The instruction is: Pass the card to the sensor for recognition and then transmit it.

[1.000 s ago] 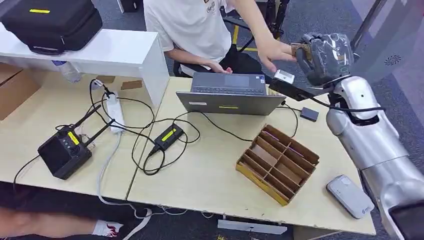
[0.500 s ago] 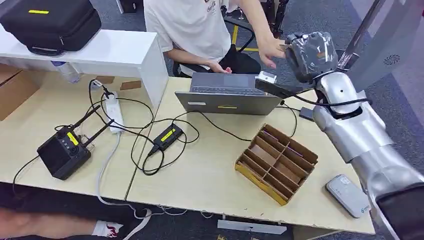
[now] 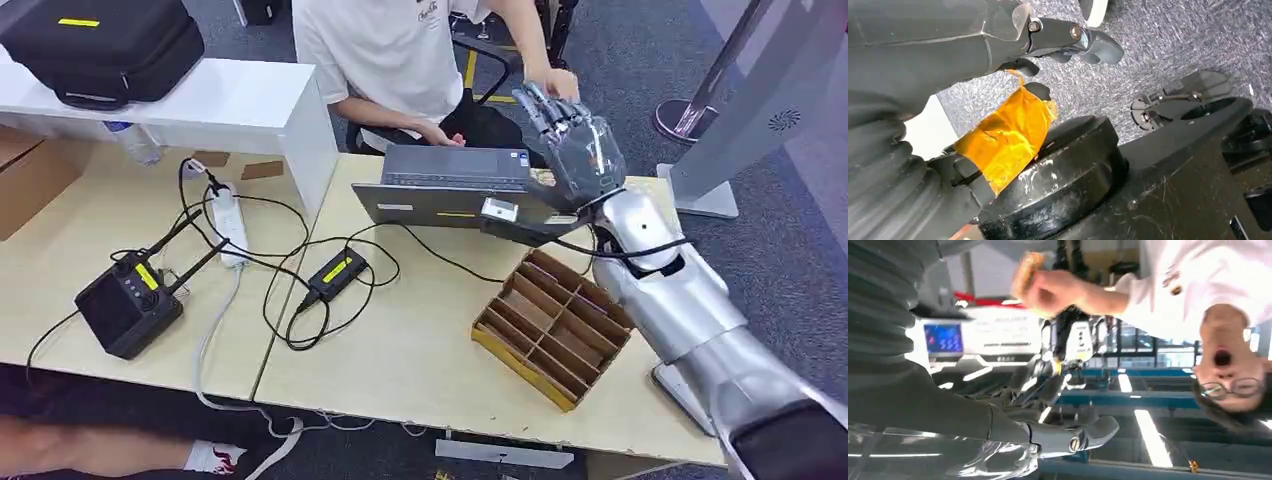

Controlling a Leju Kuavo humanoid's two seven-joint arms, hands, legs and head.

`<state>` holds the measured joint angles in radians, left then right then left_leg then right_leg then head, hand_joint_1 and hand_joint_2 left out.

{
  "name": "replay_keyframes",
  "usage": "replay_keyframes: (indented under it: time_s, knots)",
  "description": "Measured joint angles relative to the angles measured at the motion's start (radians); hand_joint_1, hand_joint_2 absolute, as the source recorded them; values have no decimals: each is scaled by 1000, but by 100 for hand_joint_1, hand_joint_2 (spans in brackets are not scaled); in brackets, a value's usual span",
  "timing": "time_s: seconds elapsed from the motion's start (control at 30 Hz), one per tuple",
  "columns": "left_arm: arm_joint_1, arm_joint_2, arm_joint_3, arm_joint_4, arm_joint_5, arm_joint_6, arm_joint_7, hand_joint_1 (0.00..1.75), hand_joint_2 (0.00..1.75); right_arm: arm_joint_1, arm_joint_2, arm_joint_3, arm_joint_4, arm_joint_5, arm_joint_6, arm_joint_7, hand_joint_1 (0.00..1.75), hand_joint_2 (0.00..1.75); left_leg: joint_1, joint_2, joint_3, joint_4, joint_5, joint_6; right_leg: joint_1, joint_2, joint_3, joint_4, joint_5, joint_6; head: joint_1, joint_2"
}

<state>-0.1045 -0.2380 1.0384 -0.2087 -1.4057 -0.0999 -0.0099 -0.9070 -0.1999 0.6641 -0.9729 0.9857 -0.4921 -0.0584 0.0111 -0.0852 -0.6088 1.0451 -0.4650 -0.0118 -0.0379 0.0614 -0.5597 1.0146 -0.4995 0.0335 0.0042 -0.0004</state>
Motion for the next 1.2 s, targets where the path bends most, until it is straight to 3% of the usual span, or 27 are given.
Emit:
replay_keyframes:
  time_s: [0.2,0.5,0.77,1.0,1.2]
  knots:
    - [3,0,9,0,15,8,1,0,175,179,-70,-43,-189,-53,-44,-31,0,175,0,0,-1,0,0,0,0,0,-1,0,0,0,0,0]
    - [4,0,22,0,33,13,2,0,175,294,-130,-104,-333,-89,-49,-57,0,175,0,1,0,0,0,0,0,0,-1,0,0,0,0,0]
    - [8,0,58,0,71,23,5,0,175,538,-207,-208,-553,-152,-51,-124,0,175,0,0,-1,0,-2,1,0,0,-1,-1,-1,1,0,0]
    - [13,0,85,0,91,34,-2,0,175,735,-273,-272,-669,-91,-9,-102,0,175,0,2,-1,0,-3,2,0,0,-1,-2,-1,1,0,0]
    - [13,-1,100,0,95,34,-2,0,175,795,-300,-291,-701,-87,4,-97,0,175,0,2,-1,0,-3,2,0,0,-1,-2,-1,1,0,0]
